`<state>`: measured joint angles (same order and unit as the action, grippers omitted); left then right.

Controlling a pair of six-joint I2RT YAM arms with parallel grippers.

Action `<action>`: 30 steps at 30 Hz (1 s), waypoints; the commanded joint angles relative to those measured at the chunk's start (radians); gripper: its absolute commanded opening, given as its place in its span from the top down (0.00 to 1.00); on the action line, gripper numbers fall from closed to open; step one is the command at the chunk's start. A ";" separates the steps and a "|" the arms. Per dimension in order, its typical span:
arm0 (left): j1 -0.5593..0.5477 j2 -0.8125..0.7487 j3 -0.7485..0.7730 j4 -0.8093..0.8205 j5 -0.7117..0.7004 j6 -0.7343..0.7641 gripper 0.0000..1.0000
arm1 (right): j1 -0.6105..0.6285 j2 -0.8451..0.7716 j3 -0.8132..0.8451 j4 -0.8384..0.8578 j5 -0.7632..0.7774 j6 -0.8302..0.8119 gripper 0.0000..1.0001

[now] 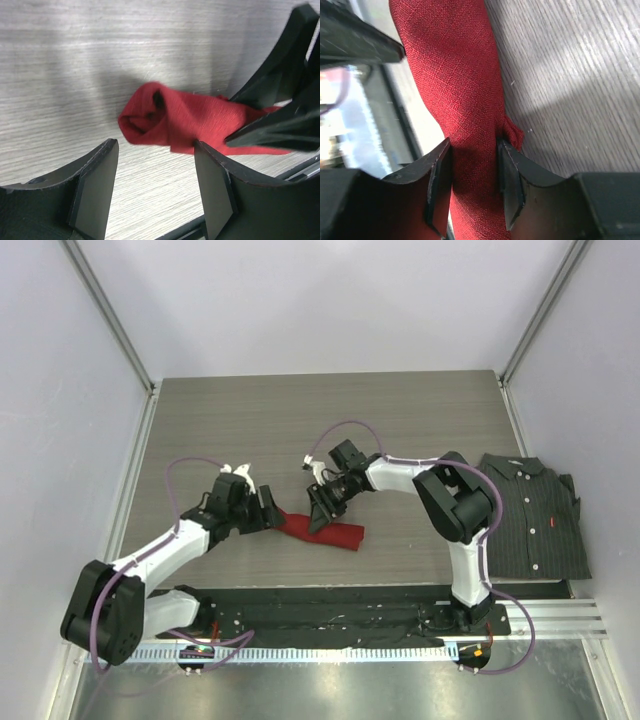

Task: Fold the napkin, place the utensils inside, and roll it up
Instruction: Roll the napkin with the utensil

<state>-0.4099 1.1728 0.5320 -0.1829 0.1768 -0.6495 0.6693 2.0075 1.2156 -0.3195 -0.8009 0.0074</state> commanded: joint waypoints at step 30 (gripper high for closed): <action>0.002 0.060 -0.081 0.272 0.026 -0.007 1.00 | -0.008 -0.080 0.024 -0.089 0.135 0.037 0.04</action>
<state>-0.4103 1.2312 0.4038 0.1135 0.2085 -0.6720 0.6491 2.0518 1.2652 -0.3759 -0.9691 0.1051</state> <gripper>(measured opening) 0.023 0.827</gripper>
